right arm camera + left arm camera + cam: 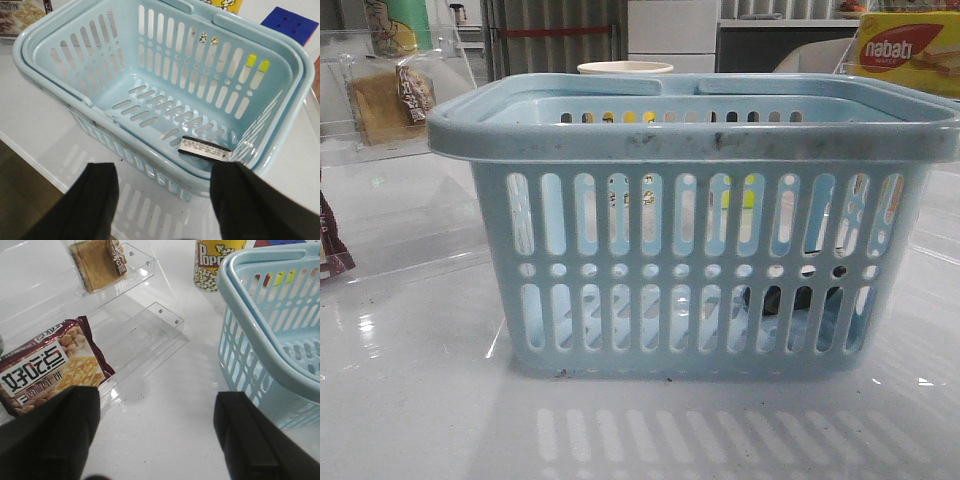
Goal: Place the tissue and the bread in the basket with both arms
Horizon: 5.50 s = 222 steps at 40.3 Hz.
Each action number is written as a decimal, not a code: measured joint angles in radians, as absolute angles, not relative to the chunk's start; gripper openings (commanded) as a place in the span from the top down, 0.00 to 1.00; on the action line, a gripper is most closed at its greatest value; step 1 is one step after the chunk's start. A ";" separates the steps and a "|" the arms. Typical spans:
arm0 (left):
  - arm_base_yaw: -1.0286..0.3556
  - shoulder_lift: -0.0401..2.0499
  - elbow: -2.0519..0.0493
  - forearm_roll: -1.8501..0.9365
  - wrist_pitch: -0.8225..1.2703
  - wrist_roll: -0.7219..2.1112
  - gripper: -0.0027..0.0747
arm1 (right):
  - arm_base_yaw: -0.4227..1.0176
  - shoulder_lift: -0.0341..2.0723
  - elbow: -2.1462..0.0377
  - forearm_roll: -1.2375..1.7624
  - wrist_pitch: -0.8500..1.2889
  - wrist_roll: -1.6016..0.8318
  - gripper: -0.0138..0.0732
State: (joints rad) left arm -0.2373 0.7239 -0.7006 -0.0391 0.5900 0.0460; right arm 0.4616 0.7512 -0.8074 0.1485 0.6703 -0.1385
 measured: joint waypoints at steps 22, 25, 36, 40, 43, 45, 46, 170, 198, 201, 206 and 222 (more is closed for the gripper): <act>-0.102 1.235 -1.076 -0.108 0.667 0.076 0.16 | 0.462 0.740 -0.804 0.149 0.674 -0.139 0.25; -0.064 1.327 -1.144 -0.170 0.676 0.125 0.16 | 0.462 0.740 -0.804 0.149 0.674 -0.139 0.25; 0.059 1.621 -1.391 -0.417 0.676 0.223 0.16 | 0.462 0.740 -0.804 0.149 0.674 -0.141 0.25; 0.082 1.707 -1.471 -0.485 0.670 0.229 0.16 | 0.462 0.740 -0.804 0.149 0.674 -0.141 0.25; 0.091 1.763 -1.521 -0.524 0.661 0.229 0.16 | 0.462 0.740 -0.804 0.149 0.674 -0.141 0.25; 0.090 1.804 -1.553 -0.543 0.649 0.231 0.16 | 0.462 0.740 -0.804 0.149 0.676 -0.141 0.25; 0.090 1.818 -1.564 -0.553 0.643 0.231 0.16 | 0.462 0.740 -0.804 0.149 0.676 -0.141 0.25; -0.549 1.602 -1.626 -0.373 0.911 0.499 0.31 | 0.462 0.740 -0.804 0.149 0.685 -0.141 0.25; -0.749 0.943 -0.995 0.129 0.726 -0.051 0.31 | 0.462 0.740 -0.804 0.149 0.688 -0.141 0.25; -0.749 0.864 -0.926 0.129 0.714 -0.064 0.31 | 0.462 0.740 -0.804 0.149 0.694 -0.141 0.25; -0.749 0.752 -0.830 0.129 0.703 -0.078 0.31 | 0.462 0.740 -0.804 0.111 0.722 -0.141 0.25; -0.749 0.636 -0.713 0.129 0.677 -0.082 0.36 | 0.462 0.740 -0.804 0.041 0.816 -0.123 0.30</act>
State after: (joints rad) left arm -0.7489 0.6360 -0.7131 0.1293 0.6767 -0.0819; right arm 0.4616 0.7399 -0.8035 0.0406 0.8165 -0.1234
